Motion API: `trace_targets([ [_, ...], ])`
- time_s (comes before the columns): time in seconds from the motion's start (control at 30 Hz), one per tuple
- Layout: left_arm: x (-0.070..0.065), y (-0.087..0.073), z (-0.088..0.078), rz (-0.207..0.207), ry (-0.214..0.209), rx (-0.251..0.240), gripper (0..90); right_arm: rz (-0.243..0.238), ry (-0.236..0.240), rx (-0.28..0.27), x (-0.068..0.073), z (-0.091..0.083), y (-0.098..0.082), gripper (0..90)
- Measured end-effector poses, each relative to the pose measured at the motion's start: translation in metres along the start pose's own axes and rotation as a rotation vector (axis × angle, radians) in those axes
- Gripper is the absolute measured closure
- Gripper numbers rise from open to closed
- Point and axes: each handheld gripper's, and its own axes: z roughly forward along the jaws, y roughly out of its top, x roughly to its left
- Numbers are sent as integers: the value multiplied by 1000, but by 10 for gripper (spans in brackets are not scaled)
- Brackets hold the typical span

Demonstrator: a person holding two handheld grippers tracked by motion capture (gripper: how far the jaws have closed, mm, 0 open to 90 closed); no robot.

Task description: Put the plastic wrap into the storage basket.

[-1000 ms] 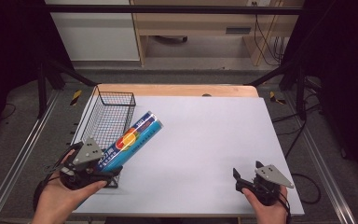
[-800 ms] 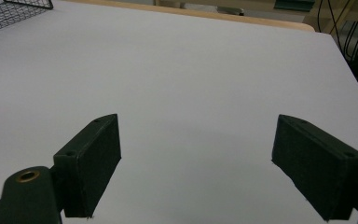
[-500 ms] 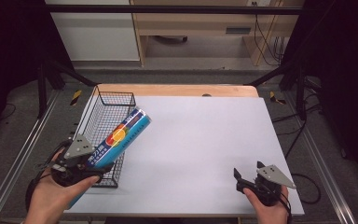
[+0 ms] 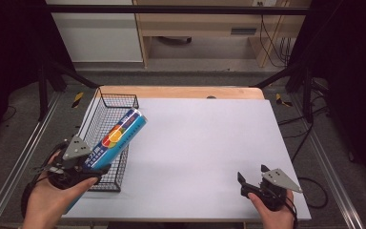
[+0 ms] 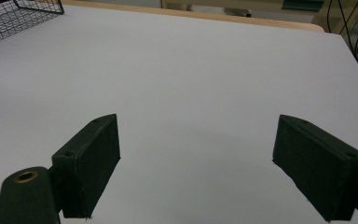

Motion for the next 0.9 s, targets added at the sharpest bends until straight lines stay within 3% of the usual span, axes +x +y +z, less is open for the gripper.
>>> trace_targets([
  [0.17,6,-2,-4,-11,18,-4,322,-1,-14,2,-1,-1,0,153],
  [0.9,15,-2,11,-39,93,103,322,14,9,19,1,2,-2,148],
])
